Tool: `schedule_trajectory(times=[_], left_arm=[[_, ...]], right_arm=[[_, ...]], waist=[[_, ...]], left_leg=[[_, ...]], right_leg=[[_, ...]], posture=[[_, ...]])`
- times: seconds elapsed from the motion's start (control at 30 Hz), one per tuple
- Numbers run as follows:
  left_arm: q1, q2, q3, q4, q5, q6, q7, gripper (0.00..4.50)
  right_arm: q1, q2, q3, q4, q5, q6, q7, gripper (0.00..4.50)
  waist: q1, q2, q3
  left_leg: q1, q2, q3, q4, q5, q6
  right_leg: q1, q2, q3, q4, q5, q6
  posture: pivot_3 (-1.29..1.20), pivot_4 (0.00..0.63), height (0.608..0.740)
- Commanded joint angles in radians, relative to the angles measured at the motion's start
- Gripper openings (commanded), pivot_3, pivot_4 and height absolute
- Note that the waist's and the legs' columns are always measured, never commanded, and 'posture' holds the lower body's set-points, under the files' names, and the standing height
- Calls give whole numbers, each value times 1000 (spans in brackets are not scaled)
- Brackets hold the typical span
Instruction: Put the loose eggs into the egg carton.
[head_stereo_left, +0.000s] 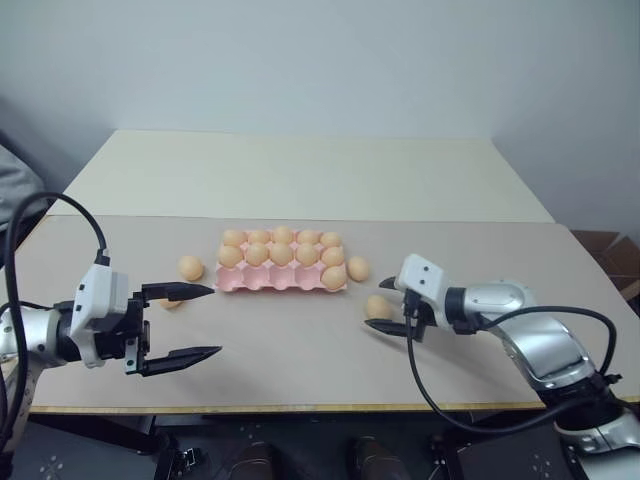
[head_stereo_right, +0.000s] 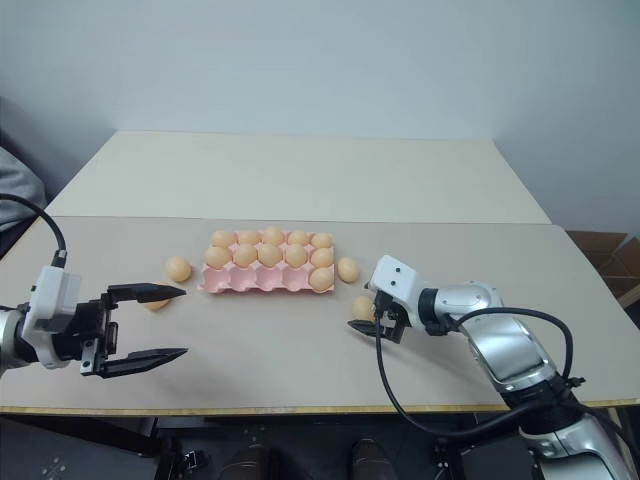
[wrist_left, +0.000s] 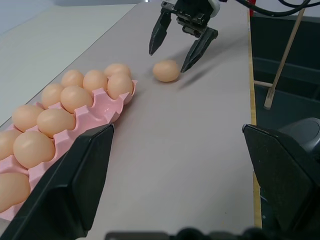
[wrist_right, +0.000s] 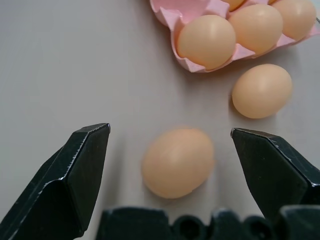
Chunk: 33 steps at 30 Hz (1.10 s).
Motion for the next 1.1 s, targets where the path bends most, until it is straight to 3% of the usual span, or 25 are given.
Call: schedule_trajectory(times=[0.03, 0.13, 0.17, 0.23, 0.4, 0.47, 0.77, 0.87, 1.1], left_arm=[[13, 4, 23, -6, 8, -23, -3, 4466], [26, 5, 28, -12, 10, -26, 4, 4466], [28, 5, 29, -13, 11, -28, 7, 4489], [32, 5, 31, -14, 11, -30, 10, 4500], [41, 7, 36, -9, 18, -36, 12, 4500], [42, 6, 38, -6, 21, -37, 13, 4500], [110, 22, 86, 38, 78, -44, 14, 4500], [122, 36, 86, 75, 121, -73, 7, 4500], [78, 45, 76, 94, 113, -77, -1, 4500]], right_arm=[[-18, 14, 11, 18, -28, -25, -5, 4500], [-26, 36, 20, 52, -36, -19, -3, 4500], [-26, 42, 19, 63, -34, -17, 2, 4314], [-25, 48, 20, 77, -37, -21, 4, 3904], [-22, 52, 19, 87, -50, -21, 6, 2222], [-18, 48, 21, 82, -55, -25, 9, 1905], [-72, 50, -25, -61, -48, -16, -4, 1795], [-157, 117, -3, -55, -46, 6, -35, 1795], [-335, 348, 107, 239, -160, -146, -137, 1795]], waist=[[0, 0, 0], [0, 0, 0], [0, 0, 0], [0, 0, 0], [0, 0, 0], [0, 0, 0], [-4, 0, 0], [-7, 1, 0], [-3, 1, 0]], left_leg=[[0, 0, 0, 0, 0, 0], [0, 0, 0, 0, 0, 0], [0, 0, 0, 0, 0, 0], [0, 0, 0, 0, 0, 0], [0, 0, 0, 0, 0, 0], [0, 0, 0, 0, 0, 0], [0, 1, 0, 0, 0, 0], [1, 1, 1, 0, 0, 0], [-1, 1, 1, 0, 0, 0]], right_leg=[[0, 0, 0, 0, 0, 0], [0, 0, 0, 0, 0, 0], [0, 0, 0, 0, 0, 0], [0, 0, 0, 0, 0, 0], [0, 0, 0, 0, 0, 0], [0, 0, 0, 0, 0, 0], [-1, 0, 0, 0, 0, 0], [-1, 1, 0, 1, 0, 0], [-2, 0, -2, 0, 3, -6]], posture=[[0, 150, 740], [0, 150, 740], [0, 150, 740], [0, 150, 740], [0, 150, 740], [0, 150, 740], [0, 150, 740], [0, 150, 740], [0, 150, 740]])
